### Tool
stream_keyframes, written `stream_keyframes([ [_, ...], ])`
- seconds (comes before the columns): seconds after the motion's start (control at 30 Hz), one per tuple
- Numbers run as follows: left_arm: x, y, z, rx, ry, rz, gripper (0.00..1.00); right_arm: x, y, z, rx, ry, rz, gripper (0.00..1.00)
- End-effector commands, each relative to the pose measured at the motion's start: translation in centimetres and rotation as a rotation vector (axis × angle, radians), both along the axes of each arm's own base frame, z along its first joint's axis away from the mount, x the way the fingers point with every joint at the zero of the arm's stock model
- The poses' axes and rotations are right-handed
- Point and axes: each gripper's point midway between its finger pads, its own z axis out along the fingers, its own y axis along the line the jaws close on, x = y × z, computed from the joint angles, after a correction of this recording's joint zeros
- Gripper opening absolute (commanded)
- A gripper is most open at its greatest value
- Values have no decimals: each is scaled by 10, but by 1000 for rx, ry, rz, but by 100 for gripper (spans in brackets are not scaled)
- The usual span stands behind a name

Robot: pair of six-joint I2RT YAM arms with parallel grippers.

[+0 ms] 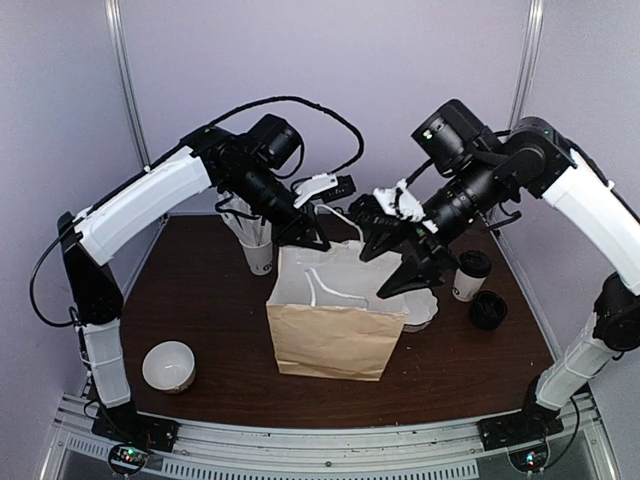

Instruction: Pack the takeout coffee

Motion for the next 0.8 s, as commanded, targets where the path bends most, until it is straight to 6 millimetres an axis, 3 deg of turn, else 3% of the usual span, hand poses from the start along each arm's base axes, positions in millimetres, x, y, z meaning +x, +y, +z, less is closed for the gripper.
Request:
stream_keyframes([
  [0.0, -9, 31, 69, -75, -223, 49, 0, 8, -44, 53, 152, 18, -53, 69],
  [0.1, -11, 39, 62, -19, -323, 79, 0, 29, -61, 54, 183, 35, -137, 70],
  [0.23, -25, 41, 42, 62, -382, 64, 0, 61, -76, 36, 175, 43, -273, 70],
  [0.47, -44, 43, 13, 145, -452, 91, 0, 73, -83, 21, 163, 53, -332, 70],
  [0.77, -101, 40, 31, 57, -465, 87, 0, 81, -84, 13, 143, 54, -354, 70],
])
